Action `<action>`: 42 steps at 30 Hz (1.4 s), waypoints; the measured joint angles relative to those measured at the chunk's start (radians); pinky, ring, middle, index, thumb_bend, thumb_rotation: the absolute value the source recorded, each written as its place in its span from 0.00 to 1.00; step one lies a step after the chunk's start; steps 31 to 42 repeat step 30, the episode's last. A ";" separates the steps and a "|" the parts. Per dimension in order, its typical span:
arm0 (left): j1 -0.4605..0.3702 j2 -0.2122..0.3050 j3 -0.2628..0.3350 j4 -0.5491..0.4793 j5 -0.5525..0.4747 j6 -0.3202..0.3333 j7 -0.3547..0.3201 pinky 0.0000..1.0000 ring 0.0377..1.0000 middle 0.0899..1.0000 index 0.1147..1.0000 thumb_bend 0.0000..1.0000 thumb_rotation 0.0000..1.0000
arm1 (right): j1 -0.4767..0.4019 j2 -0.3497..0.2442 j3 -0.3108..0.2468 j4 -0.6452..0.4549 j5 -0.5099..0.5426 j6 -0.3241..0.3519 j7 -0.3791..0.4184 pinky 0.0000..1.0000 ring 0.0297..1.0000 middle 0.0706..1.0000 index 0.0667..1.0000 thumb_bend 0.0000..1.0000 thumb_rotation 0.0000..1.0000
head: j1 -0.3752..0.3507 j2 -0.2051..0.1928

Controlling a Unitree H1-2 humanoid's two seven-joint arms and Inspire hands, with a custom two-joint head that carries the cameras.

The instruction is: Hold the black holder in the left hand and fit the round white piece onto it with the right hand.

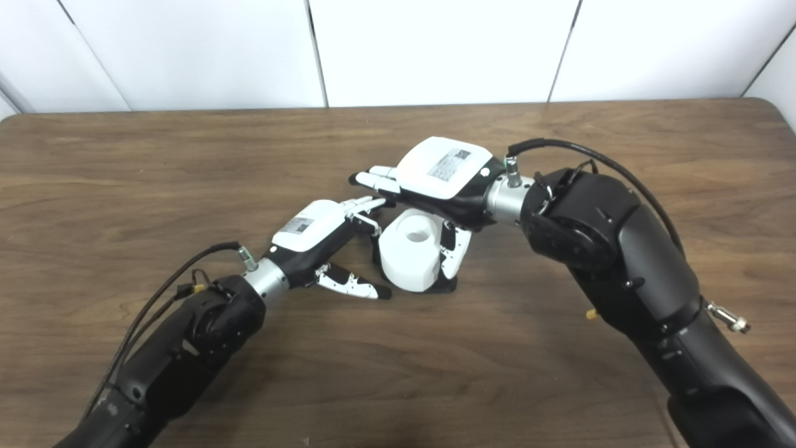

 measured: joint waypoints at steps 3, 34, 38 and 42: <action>0.000 0.000 -0.001 0.000 0.001 0.000 0.000 0.90 0.95 0.93 0.42 0.52 0.07 | -0.015 0.000 -0.010 -0.002 0.007 0.007 0.019 0.71 0.82 0.99 1.00 1.00 0.27 | 0.003 -0.005; -0.006 -0.017 0.003 0.038 0.035 -0.037 0.053 0.87 0.92 0.89 0.42 0.52 0.07 | -0.215 -0.258 0.081 -0.156 0.109 0.421 0.297 0.54 0.79 0.98 1.00 1.00 0.14 | -0.026 -0.021; -0.006 -0.017 0.003 0.038 0.035 -0.037 0.053 0.87 0.92 0.89 0.42 0.52 0.07 | -0.215 -0.258 0.081 -0.156 0.109 0.421 0.297 0.54 0.79 0.98 1.00 1.00 0.14 | -0.026 -0.021; -0.006 -0.017 0.003 0.038 0.035 -0.037 0.053 0.87 0.92 0.89 0.42 0.52 0.07 | -0.215 -0.258 0.081 -0.156 0.109 0.421 0.297 0.54 0.79 0.98 1.00 1.00 0.14 | -0.026 -0.021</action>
